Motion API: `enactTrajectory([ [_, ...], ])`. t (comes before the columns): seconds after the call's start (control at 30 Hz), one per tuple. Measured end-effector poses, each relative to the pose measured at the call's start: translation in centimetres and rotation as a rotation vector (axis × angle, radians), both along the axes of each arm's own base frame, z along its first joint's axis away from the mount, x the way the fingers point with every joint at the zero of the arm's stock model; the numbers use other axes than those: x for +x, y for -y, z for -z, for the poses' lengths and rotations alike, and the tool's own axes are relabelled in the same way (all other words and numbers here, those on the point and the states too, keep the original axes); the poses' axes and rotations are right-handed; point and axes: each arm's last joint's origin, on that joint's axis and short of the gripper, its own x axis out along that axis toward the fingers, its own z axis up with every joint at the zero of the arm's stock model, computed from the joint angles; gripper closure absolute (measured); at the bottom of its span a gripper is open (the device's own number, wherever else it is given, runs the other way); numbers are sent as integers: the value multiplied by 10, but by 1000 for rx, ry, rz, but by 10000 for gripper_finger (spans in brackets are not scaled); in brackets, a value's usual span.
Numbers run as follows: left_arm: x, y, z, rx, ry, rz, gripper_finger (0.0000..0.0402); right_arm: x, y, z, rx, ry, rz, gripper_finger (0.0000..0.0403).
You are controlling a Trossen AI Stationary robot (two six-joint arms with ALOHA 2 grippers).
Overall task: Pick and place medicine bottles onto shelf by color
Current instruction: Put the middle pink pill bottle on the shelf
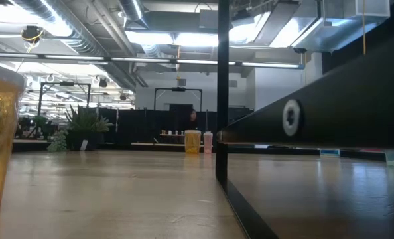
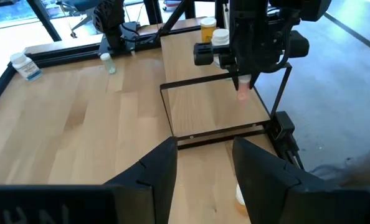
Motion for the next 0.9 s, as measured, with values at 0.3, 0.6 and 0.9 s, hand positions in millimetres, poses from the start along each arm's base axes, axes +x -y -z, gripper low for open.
enactTrajectory([
  [0.3, 0, 0, 0, 0, 0, 0, 253, -3, -1, -1, -24, 7, -24, 289],
  [0.6, 0, 0, 0, 1, 0, 1, 253, -10, -7, -3, -59, 18, -65, 286],
  [0.9, 0, 0, 0, 1, 0, 1, 253, -16, -15, -2, -60, 26, -72, 289],
])
